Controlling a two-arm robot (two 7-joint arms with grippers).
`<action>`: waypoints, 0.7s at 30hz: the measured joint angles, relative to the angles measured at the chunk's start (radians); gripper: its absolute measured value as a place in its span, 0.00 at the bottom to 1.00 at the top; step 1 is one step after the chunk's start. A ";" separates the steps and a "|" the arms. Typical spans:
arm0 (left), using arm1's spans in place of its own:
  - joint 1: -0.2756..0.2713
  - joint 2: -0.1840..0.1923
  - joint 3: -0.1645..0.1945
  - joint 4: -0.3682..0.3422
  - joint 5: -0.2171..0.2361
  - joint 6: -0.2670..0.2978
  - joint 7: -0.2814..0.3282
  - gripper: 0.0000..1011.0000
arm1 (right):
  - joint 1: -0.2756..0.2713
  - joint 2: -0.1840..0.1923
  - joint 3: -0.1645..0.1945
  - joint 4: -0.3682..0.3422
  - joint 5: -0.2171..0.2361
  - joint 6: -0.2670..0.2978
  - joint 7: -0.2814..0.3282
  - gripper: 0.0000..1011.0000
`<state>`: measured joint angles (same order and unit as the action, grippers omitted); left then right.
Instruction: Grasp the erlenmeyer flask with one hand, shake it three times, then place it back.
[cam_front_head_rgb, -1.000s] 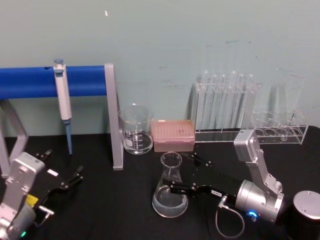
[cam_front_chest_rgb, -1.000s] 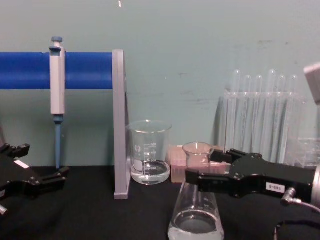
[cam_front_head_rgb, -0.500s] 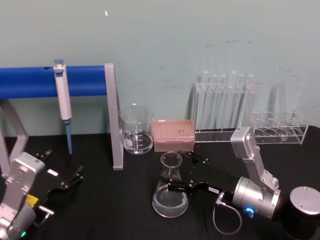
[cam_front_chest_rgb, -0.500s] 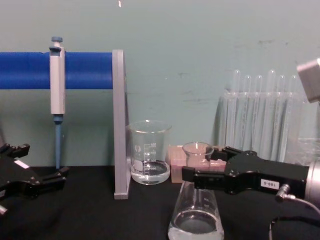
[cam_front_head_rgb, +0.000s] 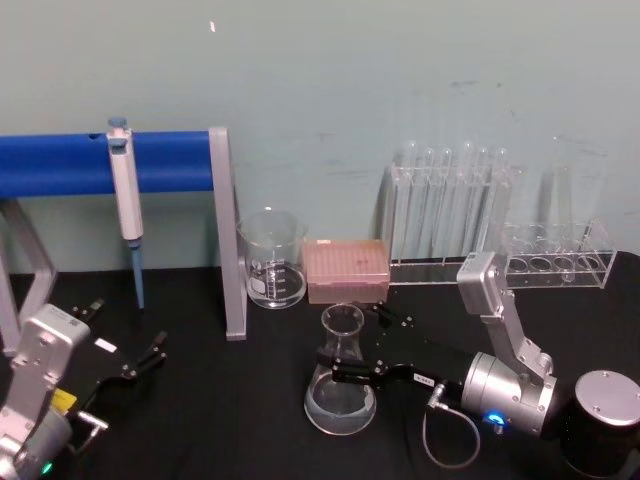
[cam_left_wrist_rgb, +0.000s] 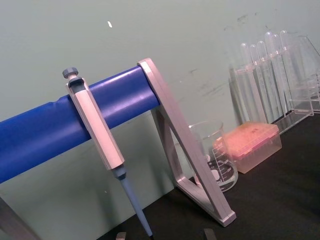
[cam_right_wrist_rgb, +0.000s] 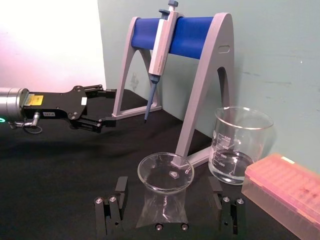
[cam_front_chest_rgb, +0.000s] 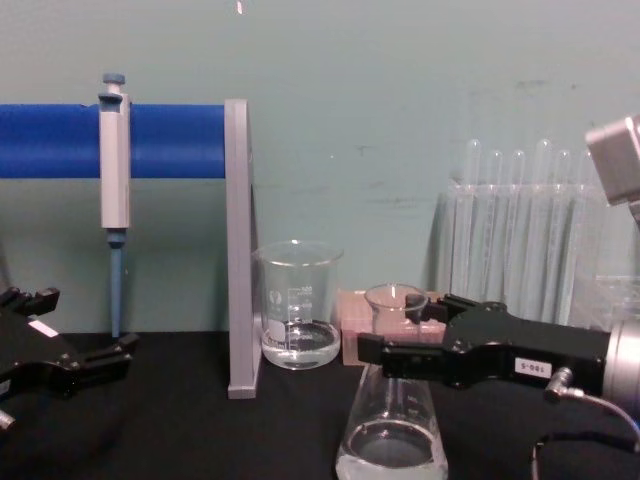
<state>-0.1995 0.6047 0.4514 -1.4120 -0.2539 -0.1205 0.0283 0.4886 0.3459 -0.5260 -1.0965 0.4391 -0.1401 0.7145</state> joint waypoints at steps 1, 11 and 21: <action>0.000 0.000 0.000 0.000 0.000 0.000 0.000 0.99 | 0.000 0.000 0.000 0.000 0.000 0.000 0.000 0.99; 0.000 0.000 0.000 0.000 0.000 0.000 0.000 0.99 | -0.001 -0.002 -0.002 -0.003 0.001 0.003 -0.003 0.99; 0.000 0.000 0.000 0.000 0.000 0.000 0.000 0.99 | -0.002 -0.001 -0.001 -0.004 0.002 0.005 -0.003 0.99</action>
<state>-0.1995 0.6047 0.4514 -1.4119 -0.2539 -0.1205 0.0283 0.4868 0.3449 -0.5274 -1.1002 0.4407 -0.1356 0.7110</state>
